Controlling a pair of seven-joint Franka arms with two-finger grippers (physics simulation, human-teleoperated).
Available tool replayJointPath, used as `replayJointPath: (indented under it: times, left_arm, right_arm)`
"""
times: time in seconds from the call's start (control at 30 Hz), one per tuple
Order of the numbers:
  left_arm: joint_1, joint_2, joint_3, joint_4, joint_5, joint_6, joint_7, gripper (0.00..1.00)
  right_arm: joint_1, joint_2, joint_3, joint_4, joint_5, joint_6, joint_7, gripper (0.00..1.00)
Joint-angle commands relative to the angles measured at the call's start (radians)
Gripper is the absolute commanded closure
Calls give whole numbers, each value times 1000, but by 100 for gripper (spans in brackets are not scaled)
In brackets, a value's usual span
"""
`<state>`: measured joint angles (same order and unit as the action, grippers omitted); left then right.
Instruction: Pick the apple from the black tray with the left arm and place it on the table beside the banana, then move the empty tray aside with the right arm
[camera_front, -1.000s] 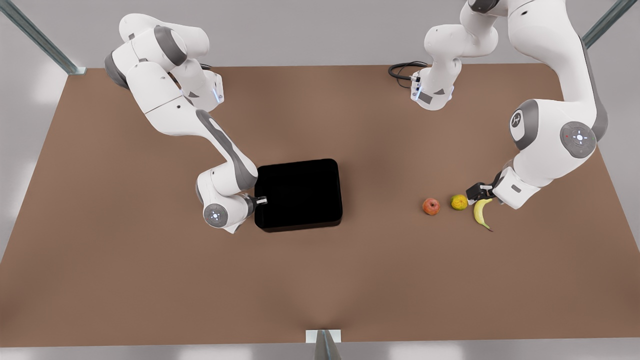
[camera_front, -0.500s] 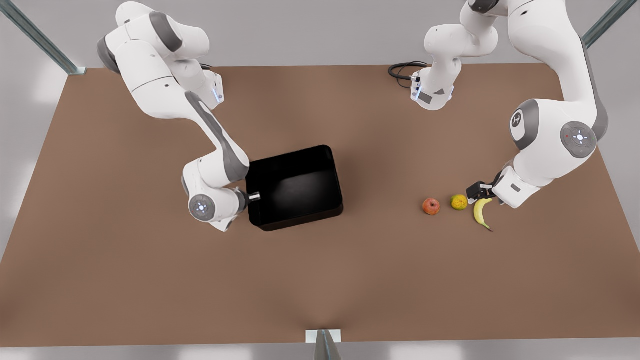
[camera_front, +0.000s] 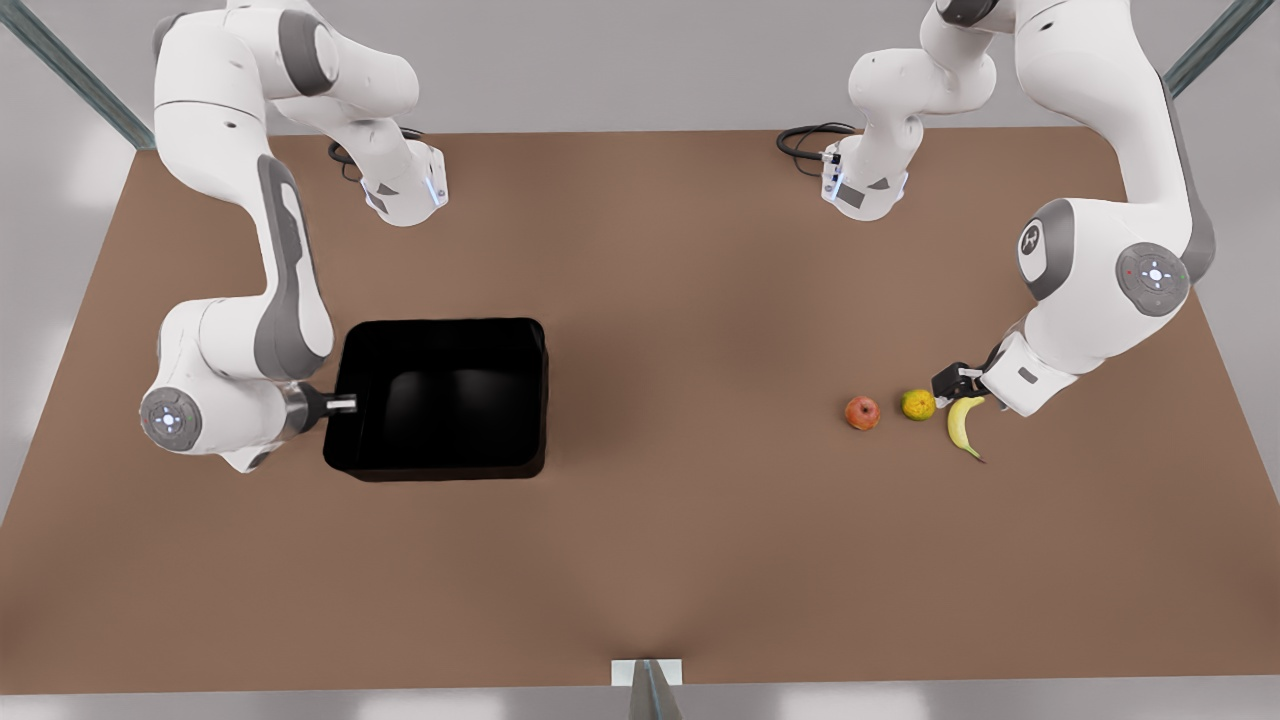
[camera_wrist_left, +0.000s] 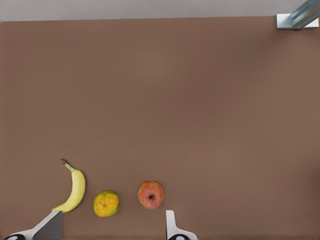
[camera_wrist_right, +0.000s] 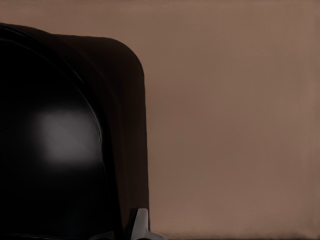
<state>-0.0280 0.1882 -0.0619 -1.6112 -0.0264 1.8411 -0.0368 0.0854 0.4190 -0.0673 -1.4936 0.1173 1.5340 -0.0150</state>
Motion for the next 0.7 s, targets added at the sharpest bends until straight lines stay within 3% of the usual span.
replayJointPath:
  times: [0.0,0.17,0.5,0.53,0.57,0.63,0.67]
  left_arm:
    - [0,-1,1,1,10,0,11,0]
    - [0,-1,1,1,10,0,11,0]
    - [-16,7,1,7,2,9,6,0]
    - [-18,7,1,7,3,9,8,0]
    - [-15,7,2,7,5,9,12,0]
    - [-7,7,5,7,5,9,15,0]
    - [-7,8,7,7,5,9,14,0]
  right_arm:
    - [1,1,-40,6,-54,-72,-361,100]
    - [1,46,-169,12,-70,-37,-510,100]
    - [-41,221,-187,15,-96,189,-539,100]
    - [-41,228,-187,15,-96,190,-536,96]
    - [-41,228,-187,15,-96,192,-536,87]
    - [-41,230,-190,30,-93,190,-525,10]
    - [-39,207,-187,79,-87,169,-530,0]
